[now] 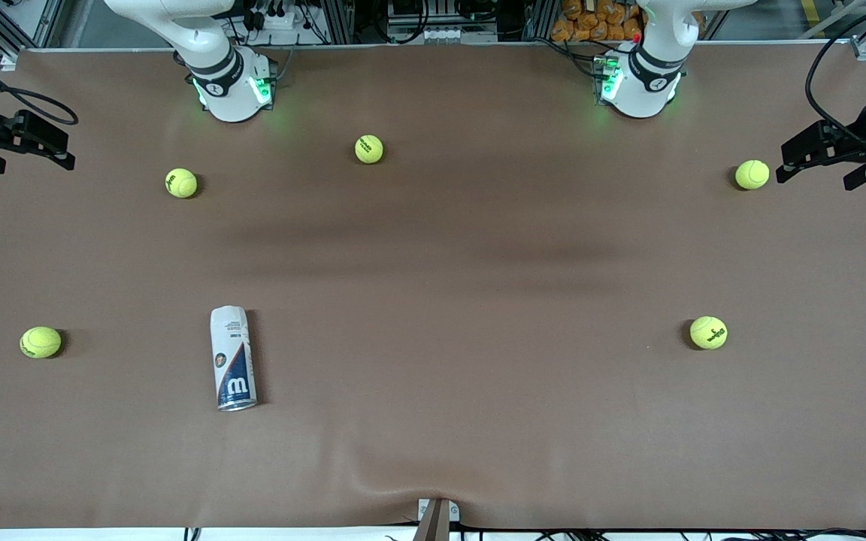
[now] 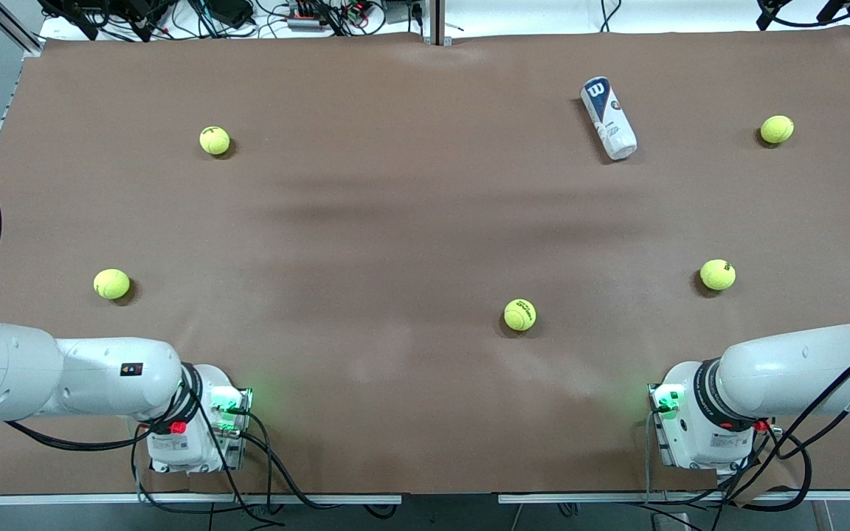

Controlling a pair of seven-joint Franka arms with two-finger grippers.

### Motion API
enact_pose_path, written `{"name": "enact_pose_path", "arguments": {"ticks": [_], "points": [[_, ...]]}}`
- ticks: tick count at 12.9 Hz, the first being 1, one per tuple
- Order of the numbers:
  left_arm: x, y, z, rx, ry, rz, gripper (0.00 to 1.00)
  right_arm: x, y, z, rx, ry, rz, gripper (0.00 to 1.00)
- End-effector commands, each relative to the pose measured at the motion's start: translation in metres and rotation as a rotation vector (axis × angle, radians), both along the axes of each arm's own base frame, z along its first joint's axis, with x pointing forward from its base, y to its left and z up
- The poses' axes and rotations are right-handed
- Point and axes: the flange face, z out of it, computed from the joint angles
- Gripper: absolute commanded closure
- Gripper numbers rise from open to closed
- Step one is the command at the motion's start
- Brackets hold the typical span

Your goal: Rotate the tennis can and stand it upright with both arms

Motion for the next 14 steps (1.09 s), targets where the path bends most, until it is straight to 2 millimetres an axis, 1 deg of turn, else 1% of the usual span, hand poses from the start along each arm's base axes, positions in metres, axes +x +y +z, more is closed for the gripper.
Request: {"name": "enact_pose_path", "arguments": {"ticks": [1, 4, 5, 6, 7, 8, 12, 14], "points": [[-0.01, -0.002, 0.004, -0.018, -0.014, 0.005, 0.0, -0.005, -0.002, 0.002, -0.012, -0.009, 0.01, 0.0], [-0.009, -0.001, 0.003, -0.016, -0.013, 0.005, 0.0, -0.003, -0.003, 0.0, -0.012, -0.009, 0.007, 0.0], [-0.009, -0.004, 0.003, -0.015, -0.013, -0.003, 0.0, 0.0, -0.001, -0.005, -0.012, 0.0, 0.007, 0.0], [-0.009, -0.009, 0.006, -0.005, -0.019, -0.015, 0.0, 0.009, 0.0, -0.018, -0.012, 0.018, 0.009, 0.0], [-0.009, -0.015, 0.009, 0.004, -0.025, -0.028, 0.0, 0.022, 0.001, -0.035, -0.013, 0.035, 0.01, 0.0], [-0.009, -0.017, 0.009, 0.006, -0.025, -0.028, 0.0, 0.034, 0.003, -0.051, -0.015, 0.038, 0.013, 0.0], [-0.01, -0.016, 0.002, 0.005, -0.012, -0.031, 0.0, 0.072, 0.008, -0.093, -0.016, 0.0, 0.022, 0.0], [-0.009, -0.015, 0.003, 0.007, -0.014, -0.041, 0.0, 0.093, 0.02, -0.121, -0.015, -0.022, 0.041, 0.0]]}}
